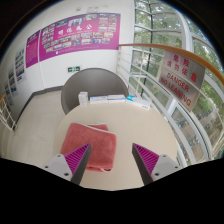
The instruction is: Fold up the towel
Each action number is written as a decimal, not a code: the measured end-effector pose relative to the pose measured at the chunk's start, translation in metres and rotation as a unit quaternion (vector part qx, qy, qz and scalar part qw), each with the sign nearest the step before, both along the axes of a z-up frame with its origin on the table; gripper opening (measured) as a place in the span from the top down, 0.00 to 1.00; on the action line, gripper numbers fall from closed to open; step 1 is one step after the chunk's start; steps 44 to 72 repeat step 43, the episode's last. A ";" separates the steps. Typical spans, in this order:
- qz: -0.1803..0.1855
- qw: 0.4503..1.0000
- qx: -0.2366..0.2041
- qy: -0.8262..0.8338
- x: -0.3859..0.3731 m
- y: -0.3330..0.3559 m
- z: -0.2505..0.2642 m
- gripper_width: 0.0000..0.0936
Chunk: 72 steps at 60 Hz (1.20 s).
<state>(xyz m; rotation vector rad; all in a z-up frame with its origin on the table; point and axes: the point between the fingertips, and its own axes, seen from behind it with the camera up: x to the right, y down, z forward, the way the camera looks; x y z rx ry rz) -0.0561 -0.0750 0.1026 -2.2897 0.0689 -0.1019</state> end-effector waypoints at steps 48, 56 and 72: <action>-0.024 0.997 0.074 -0.008 -0.116 -0.218 0.138 0.08; -0.024 0.997 0.074 -0.008 -0.116 -0.218 0.138 0.08; -0.024 0.997 0.074 -0.008 -0.116 -0.218 0.138 0.08</action>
